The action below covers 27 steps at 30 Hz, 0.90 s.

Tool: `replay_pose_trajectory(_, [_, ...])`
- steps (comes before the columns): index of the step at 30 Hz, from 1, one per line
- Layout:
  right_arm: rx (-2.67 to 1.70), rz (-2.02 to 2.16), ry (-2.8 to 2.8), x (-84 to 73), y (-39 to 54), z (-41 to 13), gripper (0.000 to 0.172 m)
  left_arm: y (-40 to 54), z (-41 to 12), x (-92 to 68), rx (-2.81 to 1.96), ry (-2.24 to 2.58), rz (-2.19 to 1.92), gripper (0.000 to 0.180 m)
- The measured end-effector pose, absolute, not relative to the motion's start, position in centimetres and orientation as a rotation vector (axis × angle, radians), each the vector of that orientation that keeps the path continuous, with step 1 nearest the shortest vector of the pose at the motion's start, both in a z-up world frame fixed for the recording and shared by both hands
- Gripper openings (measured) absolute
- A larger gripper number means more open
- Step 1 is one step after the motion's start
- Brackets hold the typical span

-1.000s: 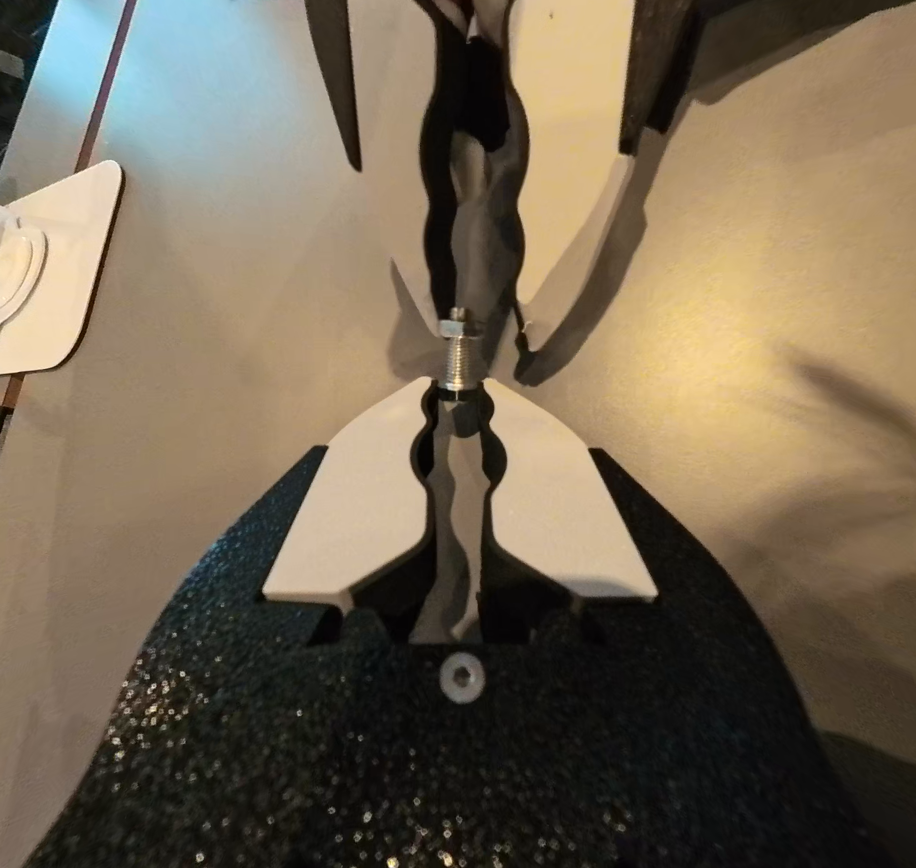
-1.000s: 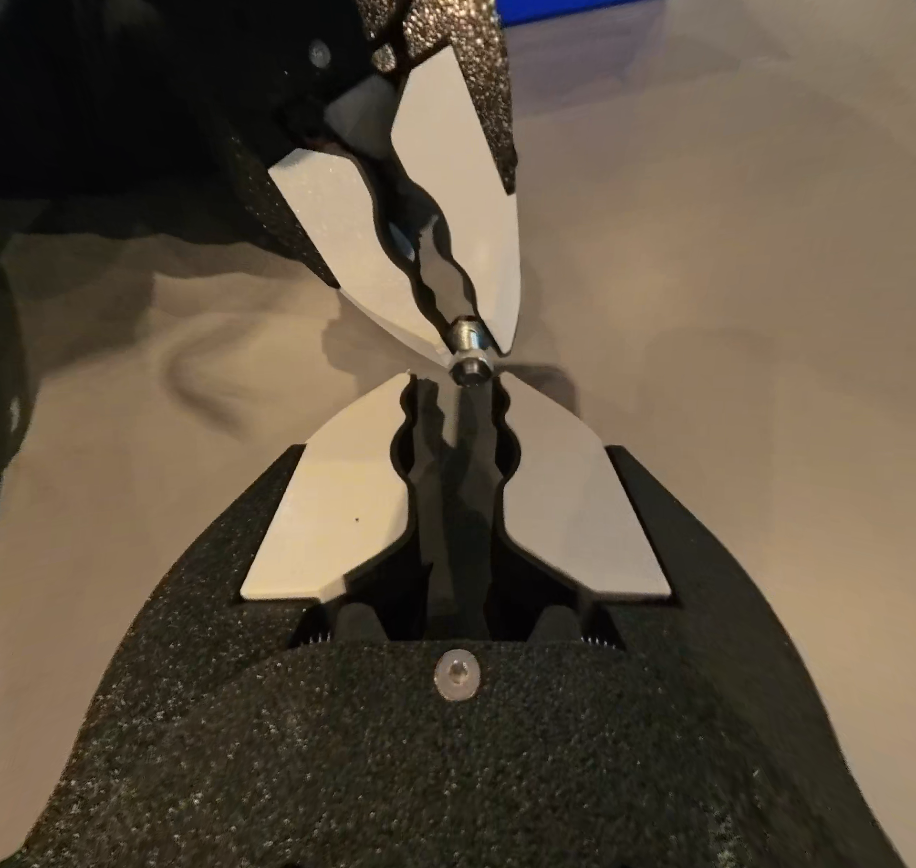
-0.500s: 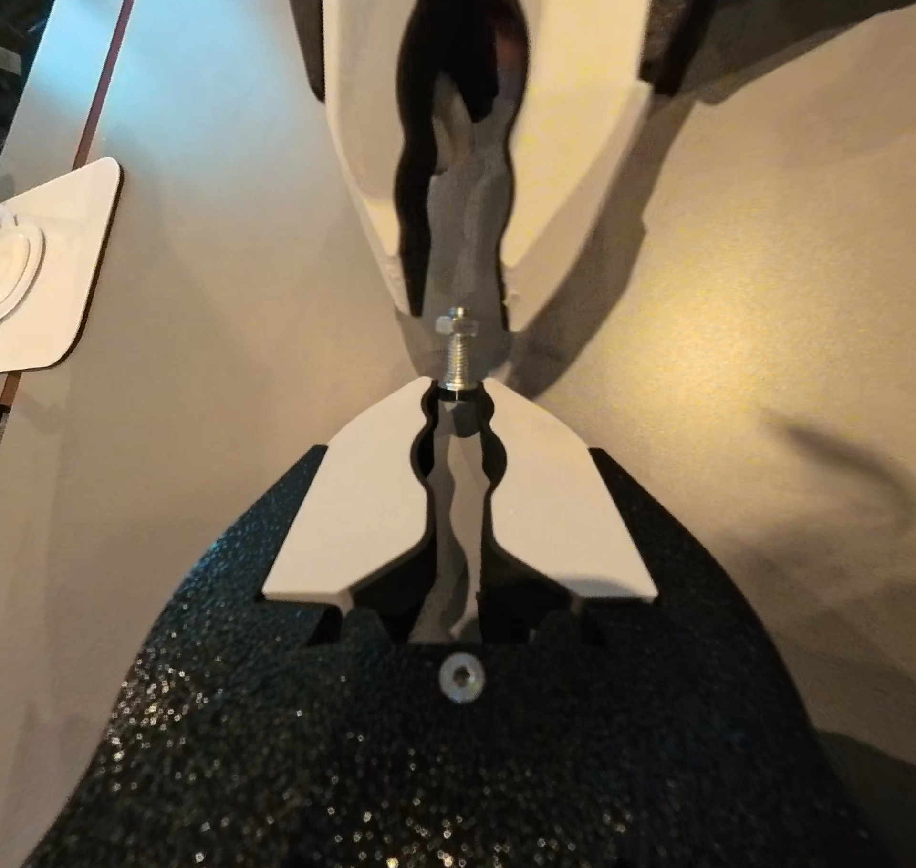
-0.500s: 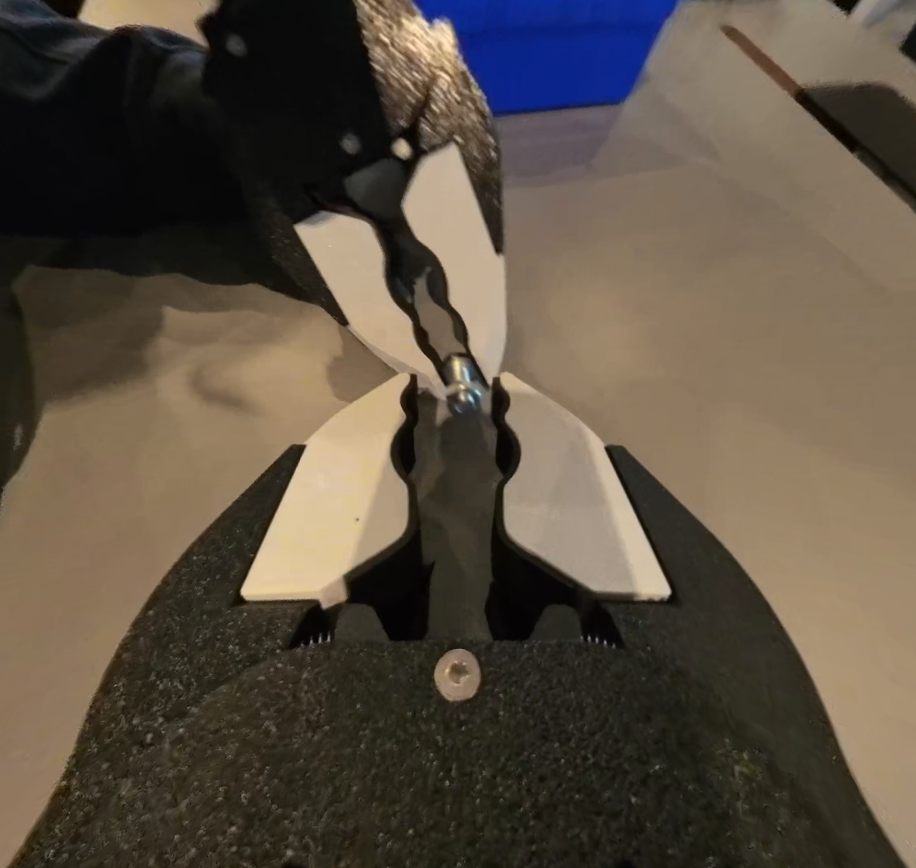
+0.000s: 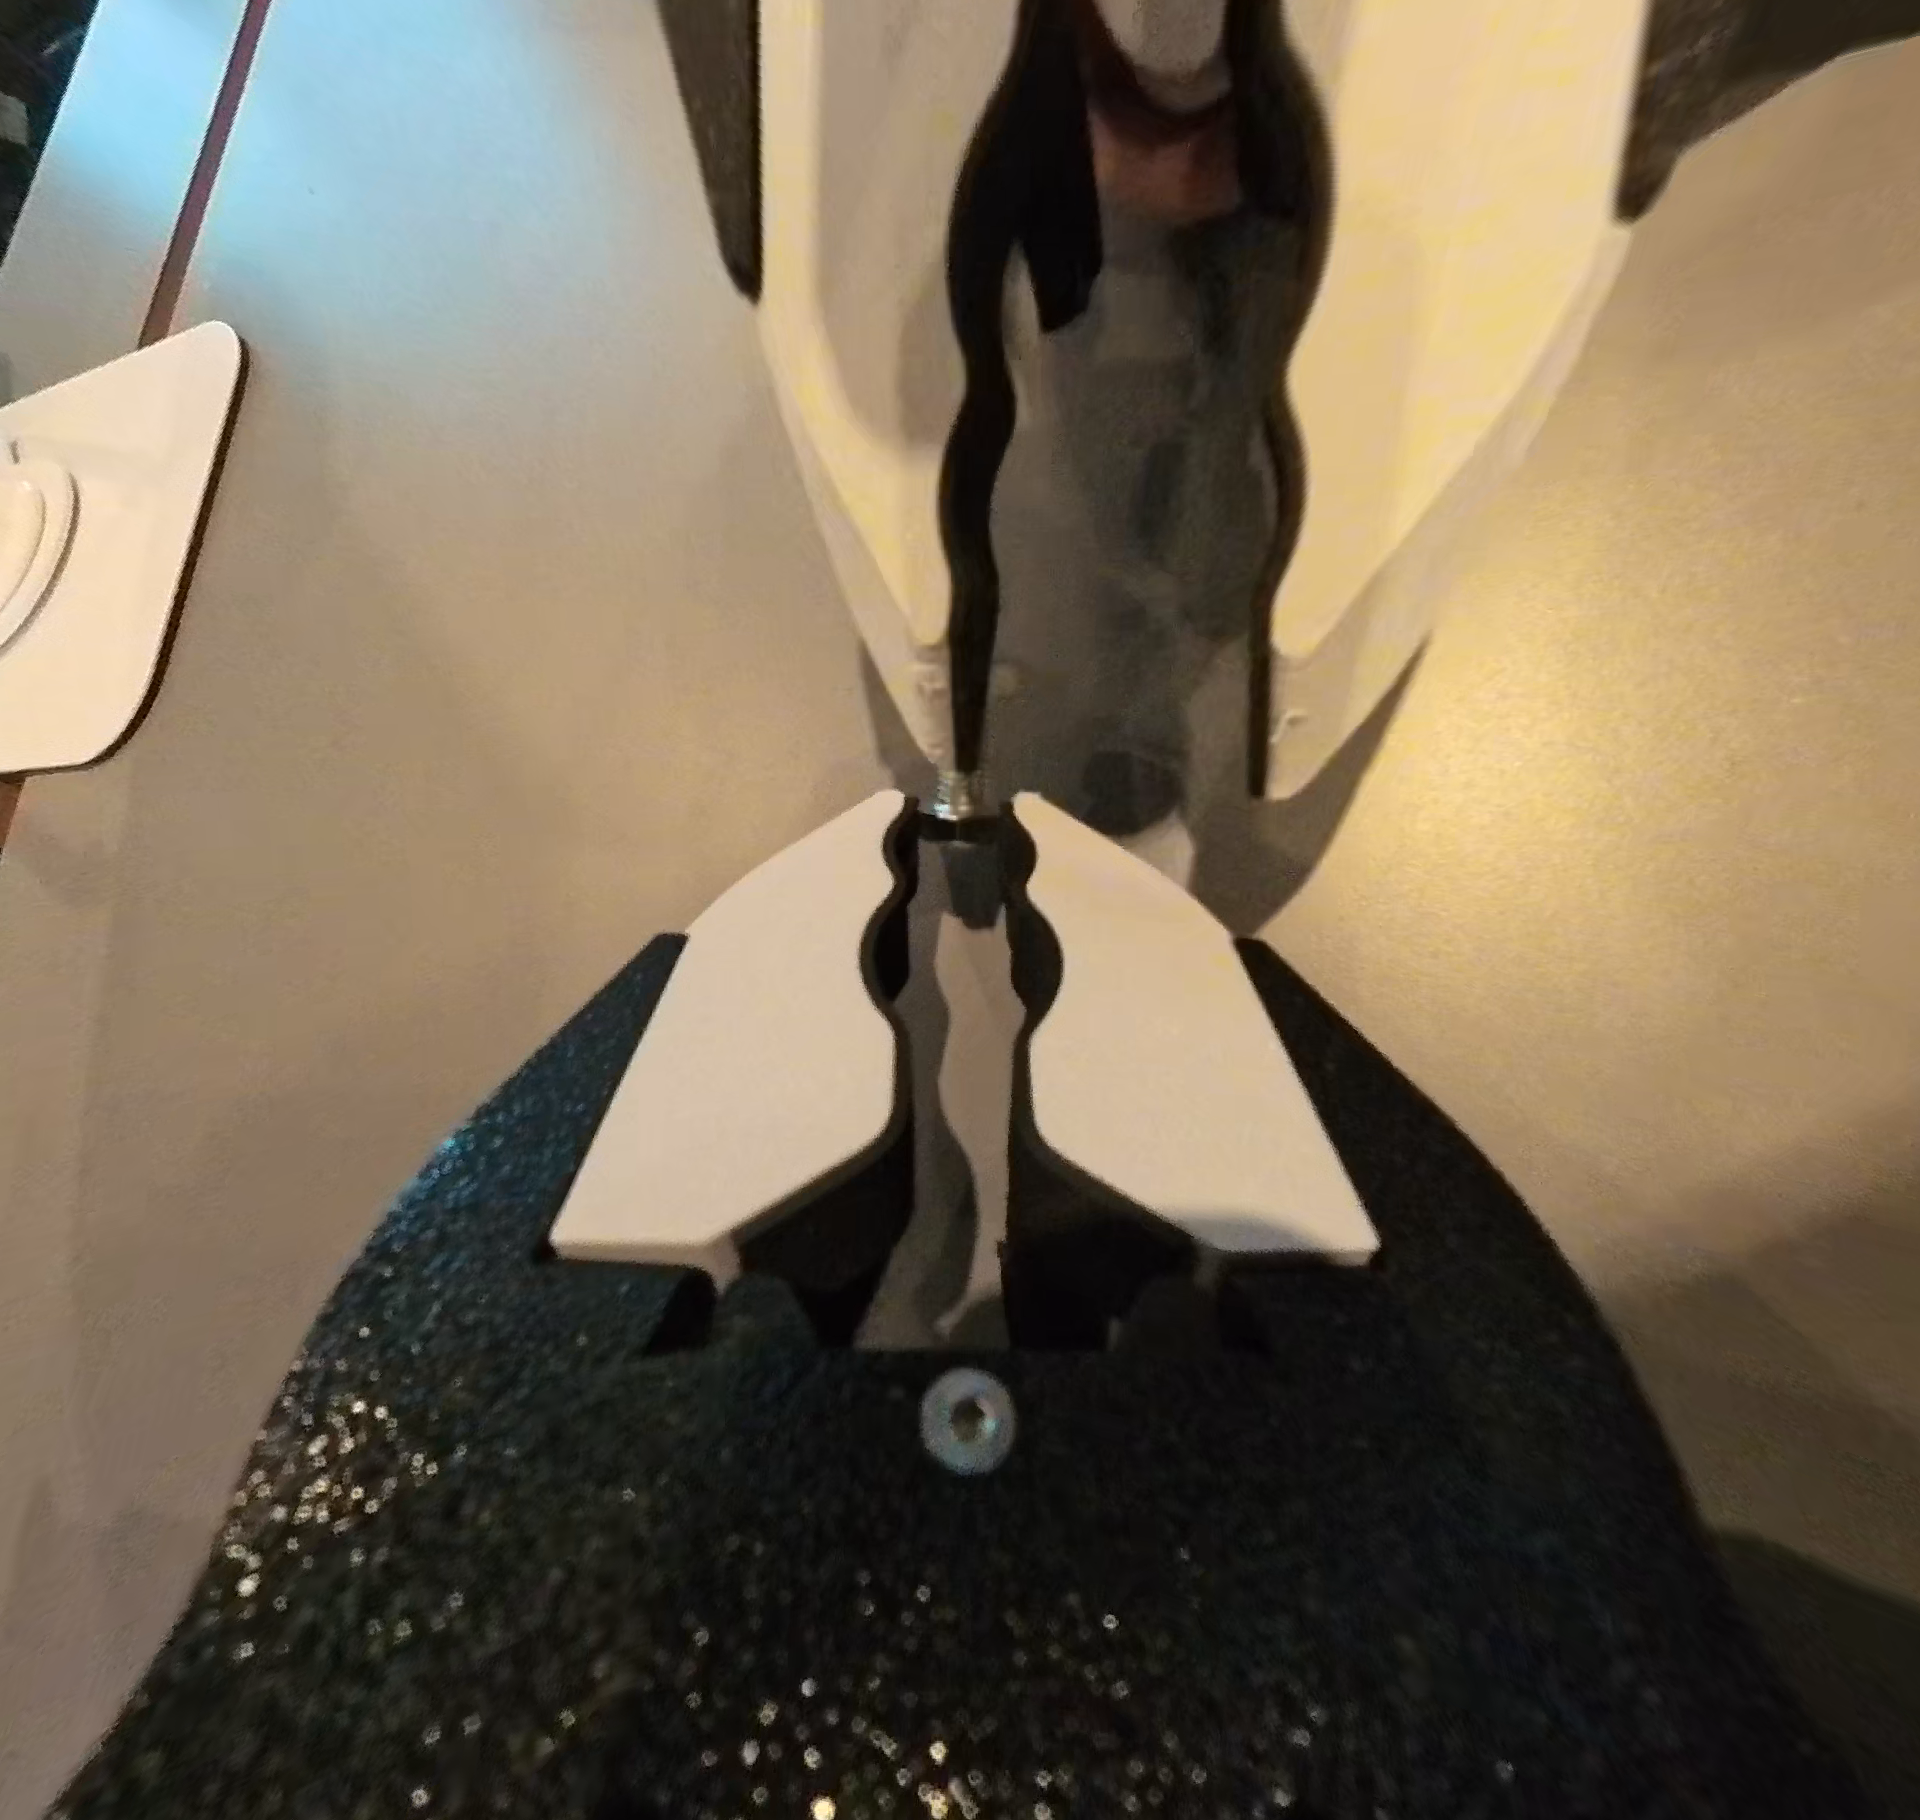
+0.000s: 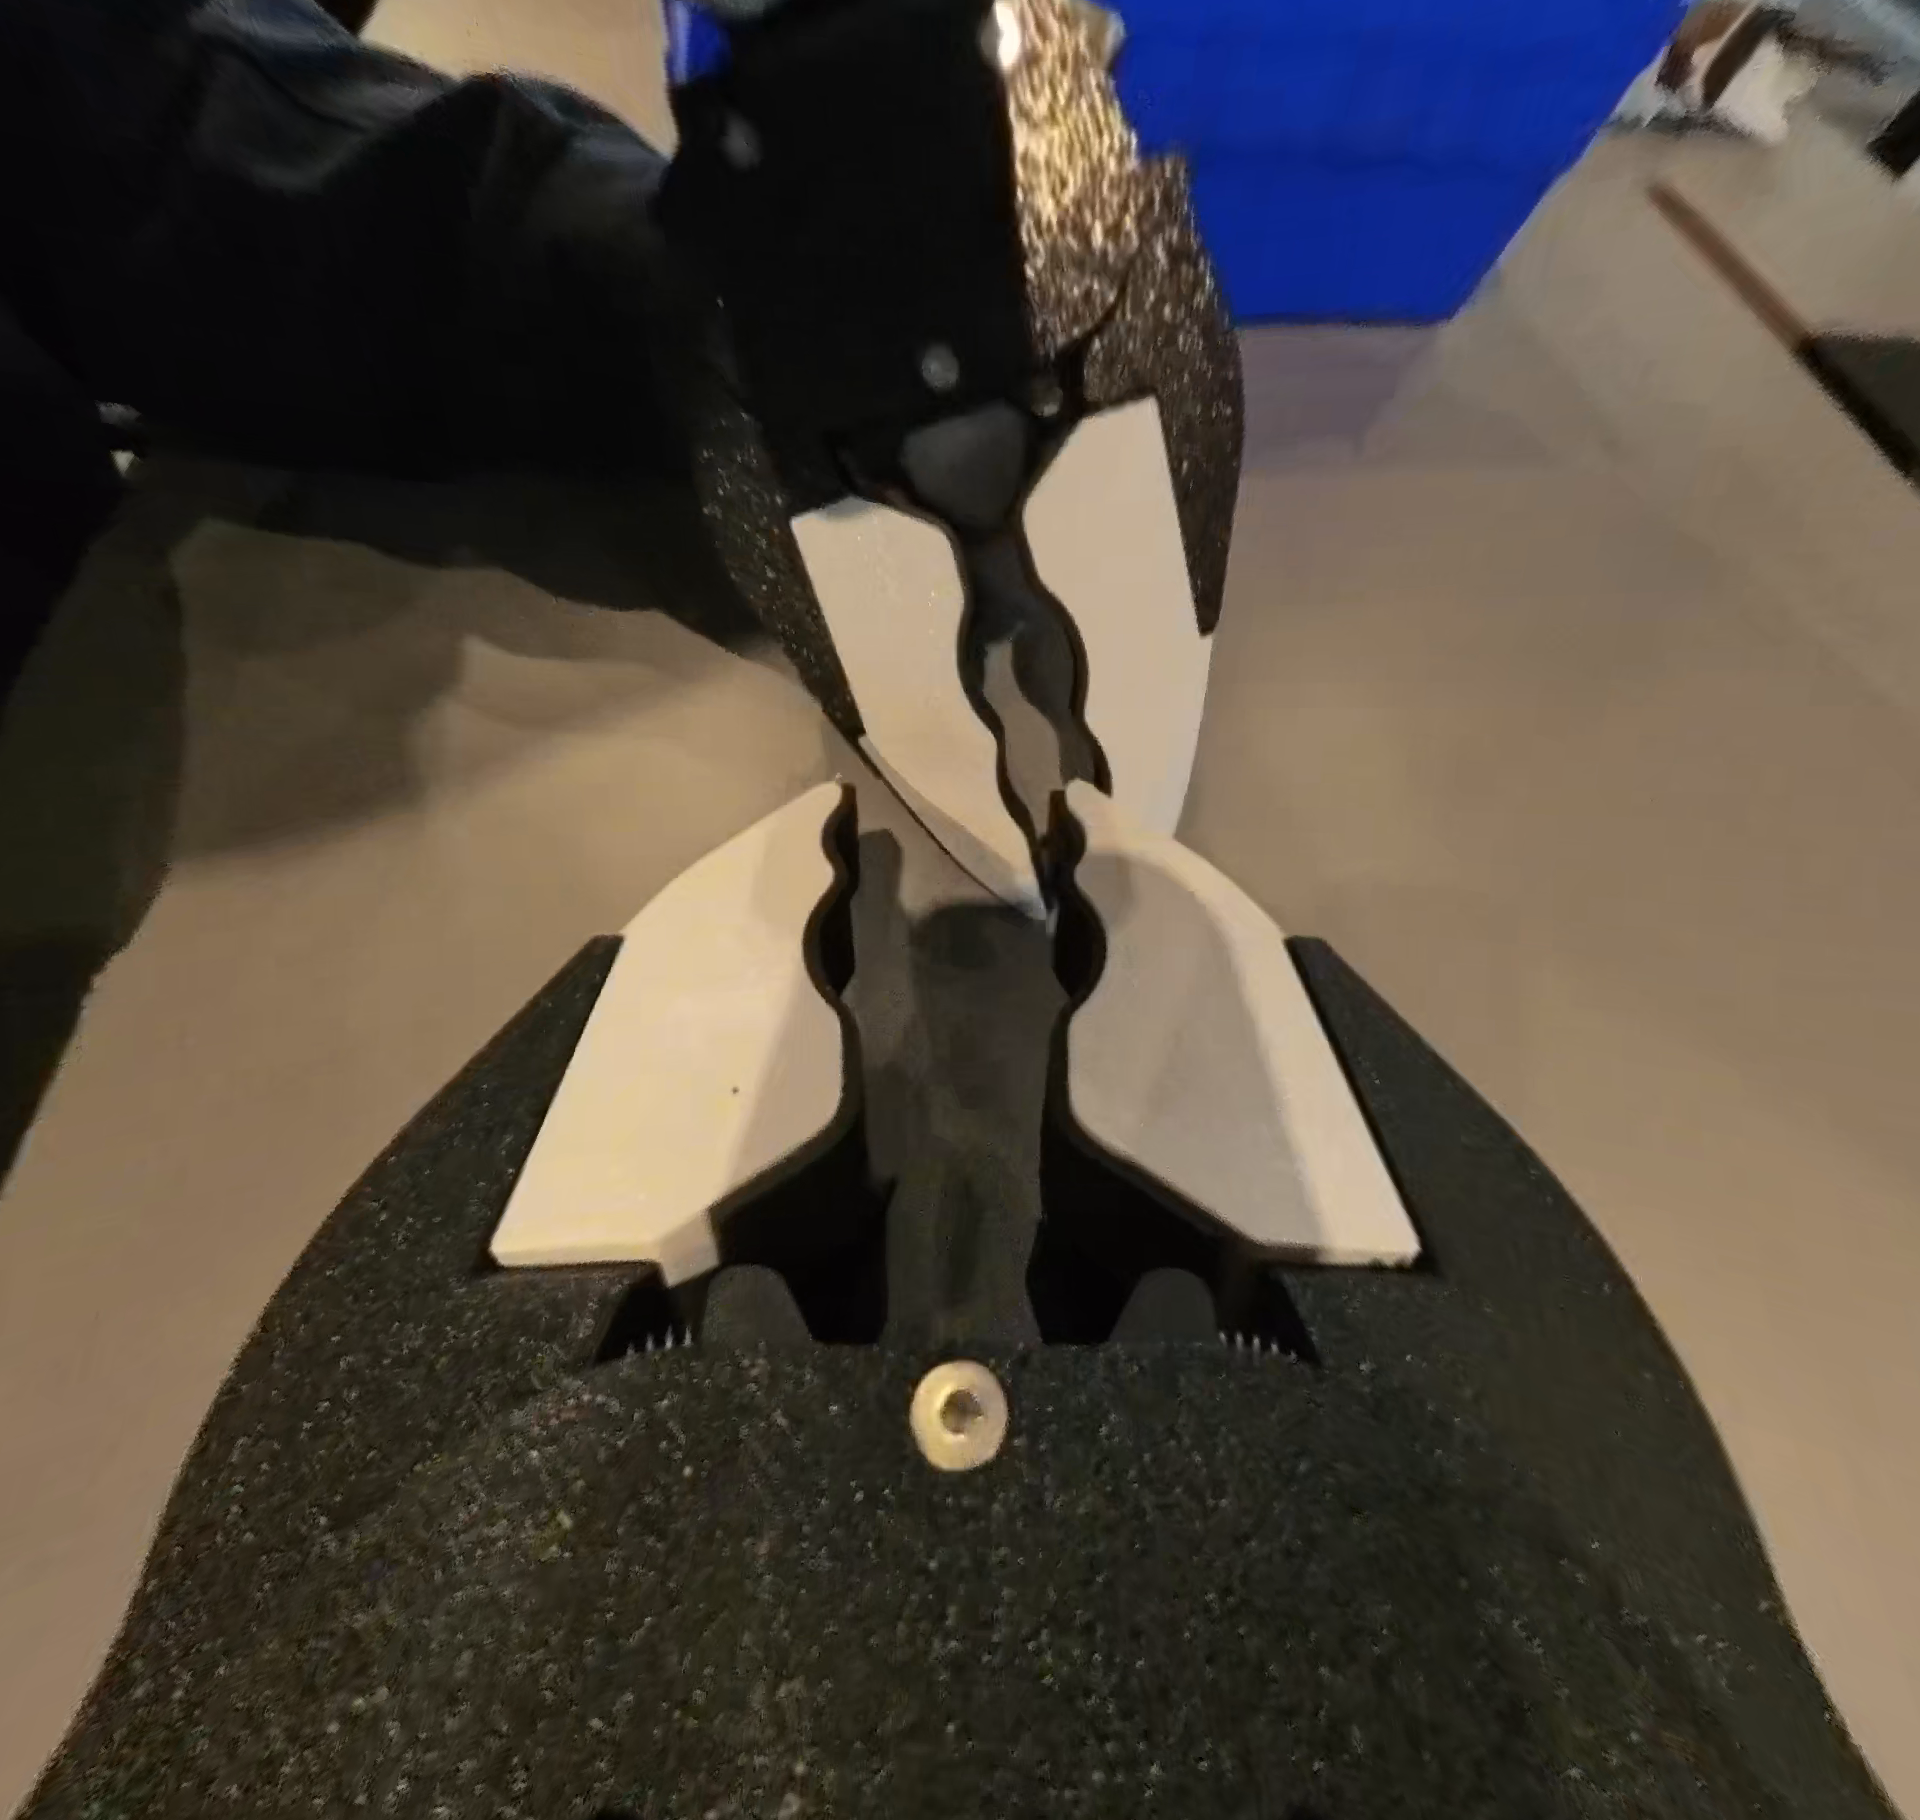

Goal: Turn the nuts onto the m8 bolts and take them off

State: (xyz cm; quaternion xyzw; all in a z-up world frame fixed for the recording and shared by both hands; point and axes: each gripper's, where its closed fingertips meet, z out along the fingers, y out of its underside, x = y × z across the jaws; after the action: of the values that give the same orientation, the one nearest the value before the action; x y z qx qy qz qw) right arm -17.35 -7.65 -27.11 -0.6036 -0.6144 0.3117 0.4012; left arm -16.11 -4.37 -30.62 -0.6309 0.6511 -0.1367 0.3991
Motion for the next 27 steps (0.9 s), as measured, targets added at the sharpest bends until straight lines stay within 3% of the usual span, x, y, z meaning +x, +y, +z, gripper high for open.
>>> replay_pose_trajectory(9, [-1.818, 0.764, -1.489, -14.9, -5.7, -29.5, 0.035, -4.4, -30.6, -16.1, -1.597, 1.647, -0.348, 0.014])
replay_pose_trajectory(14, [-1.651, 0.717, -1.535, -16.3, -6.3, -28.4, 0.041, -4.4, -30.6, -16.1, -1.599, 1.648, -0.348, 0.014])
replay_pose_trajectory(17, [-1.491, 0.724, -1.534, -17.0, -7.2, -26.4, 0.034, -4.3, -30.6, -16.1, -1.598, 1.649, -0.345, 0.014])
replay_pose_trajectory(27, [-1.796, 0.751, -1.508, -15.3, -5.9, -29.6, 0.035, -4.3, -30.6, -16.1, -1.596, 1.652, -0.34, 0.014])
